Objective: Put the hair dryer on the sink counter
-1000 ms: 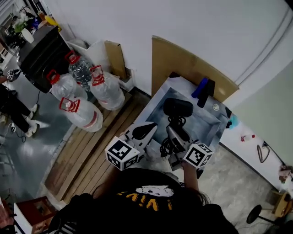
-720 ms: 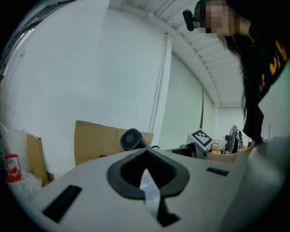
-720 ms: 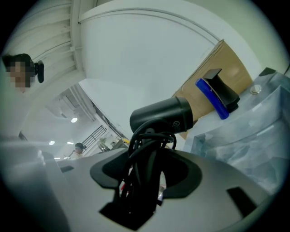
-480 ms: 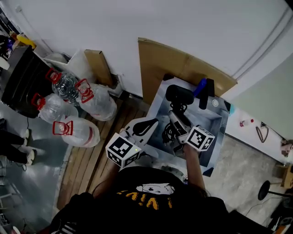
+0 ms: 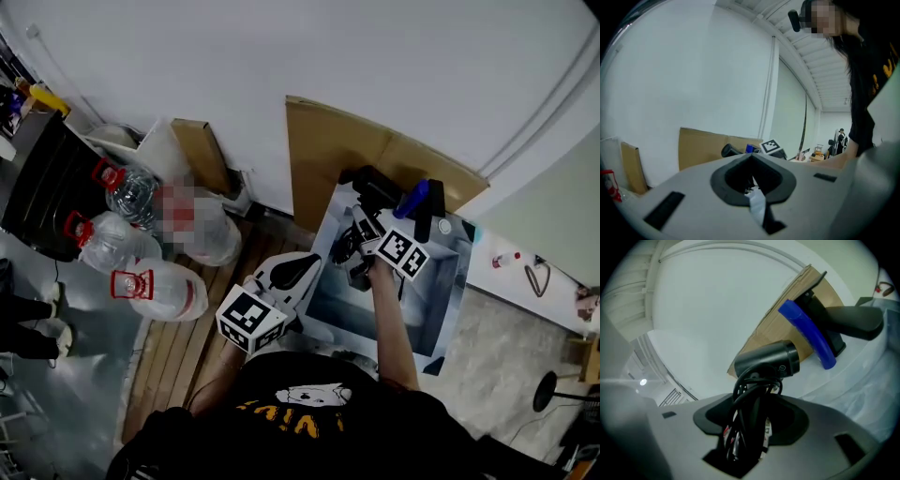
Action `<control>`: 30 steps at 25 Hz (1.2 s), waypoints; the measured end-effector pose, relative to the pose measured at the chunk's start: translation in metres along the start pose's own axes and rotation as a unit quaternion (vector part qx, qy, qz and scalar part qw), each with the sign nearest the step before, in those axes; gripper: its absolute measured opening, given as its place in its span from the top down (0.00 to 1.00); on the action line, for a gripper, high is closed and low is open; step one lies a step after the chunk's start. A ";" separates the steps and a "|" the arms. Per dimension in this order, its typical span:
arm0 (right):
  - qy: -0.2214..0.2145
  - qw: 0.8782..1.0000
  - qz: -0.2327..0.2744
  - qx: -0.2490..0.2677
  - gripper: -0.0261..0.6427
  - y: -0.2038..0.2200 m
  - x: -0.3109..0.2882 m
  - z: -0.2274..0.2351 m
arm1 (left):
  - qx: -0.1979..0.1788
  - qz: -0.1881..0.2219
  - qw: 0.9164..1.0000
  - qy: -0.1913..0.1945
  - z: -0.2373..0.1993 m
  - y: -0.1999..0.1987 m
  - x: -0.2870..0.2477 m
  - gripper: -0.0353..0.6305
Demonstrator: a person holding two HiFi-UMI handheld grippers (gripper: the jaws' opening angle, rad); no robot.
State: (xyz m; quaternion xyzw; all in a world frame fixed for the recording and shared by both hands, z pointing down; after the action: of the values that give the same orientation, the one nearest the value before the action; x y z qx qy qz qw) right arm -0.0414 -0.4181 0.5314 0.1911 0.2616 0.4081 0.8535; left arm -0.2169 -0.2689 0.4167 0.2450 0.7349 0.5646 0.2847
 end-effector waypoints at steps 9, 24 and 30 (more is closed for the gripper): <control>0.099 0.991 0.042 -0.080 0.64 -0.015 -0.052 0.049 | -0.006 -0.001 1.000 -0.008 -0.017 -0.007 -0.003 0.94; 0.183 0.975 0.082 -0.094 0.63 -0.014 -0.097 0.071 | 0.008 -0.010 0.999 -0.030 -0.045 -0.003 0.000 0.94; 0.183 0.978 0.068 -0.069 0.60 -0.008 -0.104 0.073 | 0.013 -0.009 0.999 -0.040 -0.053 -0.002 0.003 0.94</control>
State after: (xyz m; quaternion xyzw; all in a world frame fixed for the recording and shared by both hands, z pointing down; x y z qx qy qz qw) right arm -0.0477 -0.5144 0.6148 0.0714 0.3707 0.5103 0.7727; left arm -0.2558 -0.3039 0.4250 0.2646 0.7323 0.5424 0.3156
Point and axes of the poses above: the fingertips, and each gripper's own axes: x backward along the fingers, z to its right, y out of its underside, the point moved 6 cm from there along x, backward along the fingers
